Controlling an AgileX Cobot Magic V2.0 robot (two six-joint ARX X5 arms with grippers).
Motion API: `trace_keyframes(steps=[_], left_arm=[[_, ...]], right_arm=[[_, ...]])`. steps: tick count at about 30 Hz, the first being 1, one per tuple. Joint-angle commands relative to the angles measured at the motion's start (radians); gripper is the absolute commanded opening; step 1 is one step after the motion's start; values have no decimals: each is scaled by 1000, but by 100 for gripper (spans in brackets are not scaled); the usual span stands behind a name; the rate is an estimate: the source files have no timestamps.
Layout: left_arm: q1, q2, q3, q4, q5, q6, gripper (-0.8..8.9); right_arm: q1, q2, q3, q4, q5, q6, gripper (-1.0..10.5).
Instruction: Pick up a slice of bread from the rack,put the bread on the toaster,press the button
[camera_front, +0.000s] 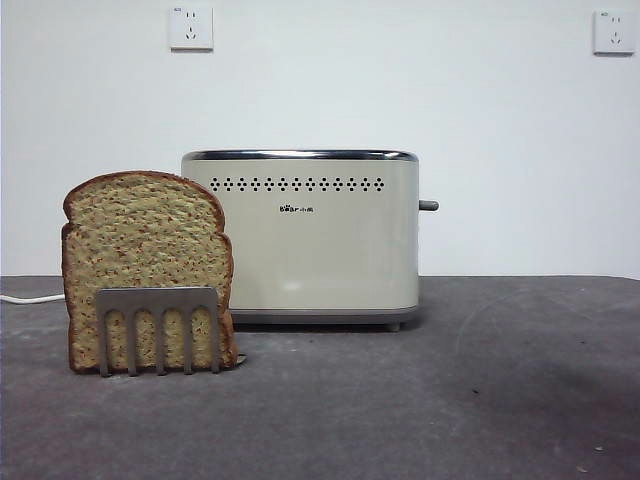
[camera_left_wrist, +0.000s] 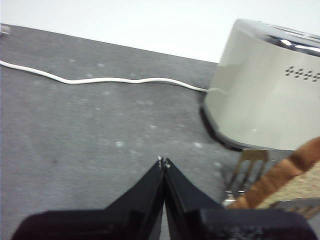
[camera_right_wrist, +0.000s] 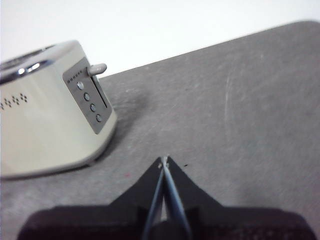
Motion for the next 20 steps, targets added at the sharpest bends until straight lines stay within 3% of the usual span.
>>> trace_keyframes(steps=[1, 11, 15, 20], left_arm=[[3, -2, 10, 0, 58, -51, -8], [2, 69, 185, -34, 142, -92, -8], [2, 136, 276, -47, 232, -66, -8], [2, 254, 421, -89, 408, -4, -8]], right_arm=[[1, 8, 19, 6, -1, 136, -12], [2, 182, 241, -16, -92, 137, -12], [2, 288, 386, -99, -166, 74, -12], [2, 427, 599, -293, -268, -55, -12]])
